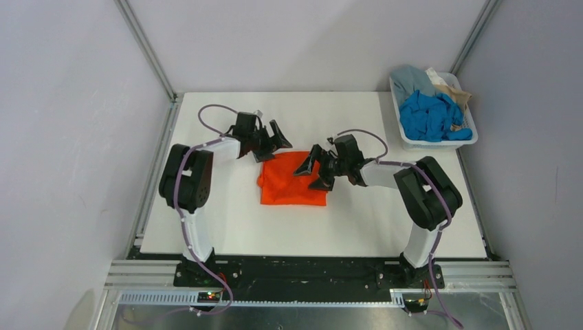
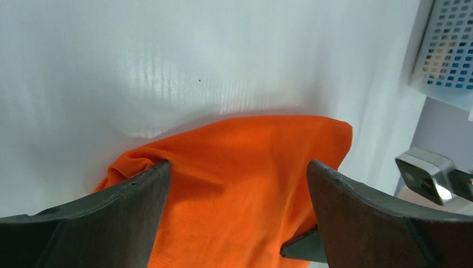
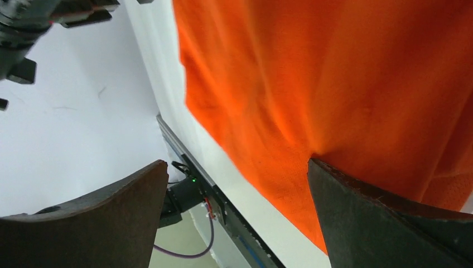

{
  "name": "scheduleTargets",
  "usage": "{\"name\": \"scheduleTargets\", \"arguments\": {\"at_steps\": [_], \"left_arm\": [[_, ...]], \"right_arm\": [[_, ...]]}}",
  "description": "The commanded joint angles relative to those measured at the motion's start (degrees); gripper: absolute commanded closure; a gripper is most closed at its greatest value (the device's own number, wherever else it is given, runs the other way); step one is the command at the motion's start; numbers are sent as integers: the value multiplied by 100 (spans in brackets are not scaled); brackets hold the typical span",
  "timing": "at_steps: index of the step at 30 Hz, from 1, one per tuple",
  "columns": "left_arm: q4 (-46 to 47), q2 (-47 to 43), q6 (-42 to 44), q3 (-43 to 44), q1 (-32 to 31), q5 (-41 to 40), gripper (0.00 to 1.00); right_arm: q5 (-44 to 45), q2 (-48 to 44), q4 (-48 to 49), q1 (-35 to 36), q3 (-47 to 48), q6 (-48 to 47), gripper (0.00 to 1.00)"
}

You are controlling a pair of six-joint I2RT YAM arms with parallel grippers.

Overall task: Fold and stack the t-shirts
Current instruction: Smooth out wrinkles on the folded tshirt, then put the neatly folded tshirt into the corner of the board with the left arm

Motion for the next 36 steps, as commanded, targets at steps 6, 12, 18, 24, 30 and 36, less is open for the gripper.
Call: {"name": "scheduleTargets", "arguments": {"at_steps": [6,12,18,24,30,36], "left_arm": [[-27,600,100,21,380,-155,0],[-12,407,398,338,399,420,0],[-149,-914,720,220,338,45,0],[-274,-1943,651,-671,284,-708,0],[-386,-1748,683,-1265,228,-749,0],[-398,-1245,839,-1435,61,-768,0]], "right_arm": [[-49,179,610,-331,-1012,-258,1],[-181,-139,836,-305,-1170,-312,1],[277,-1358,545,-358,-886,-502,1],[472,-1556,224,-361,-452,-767,1],[245,-483,447,-507,214,-800,0],[301,358,614,-656,460,-871,1]]}}
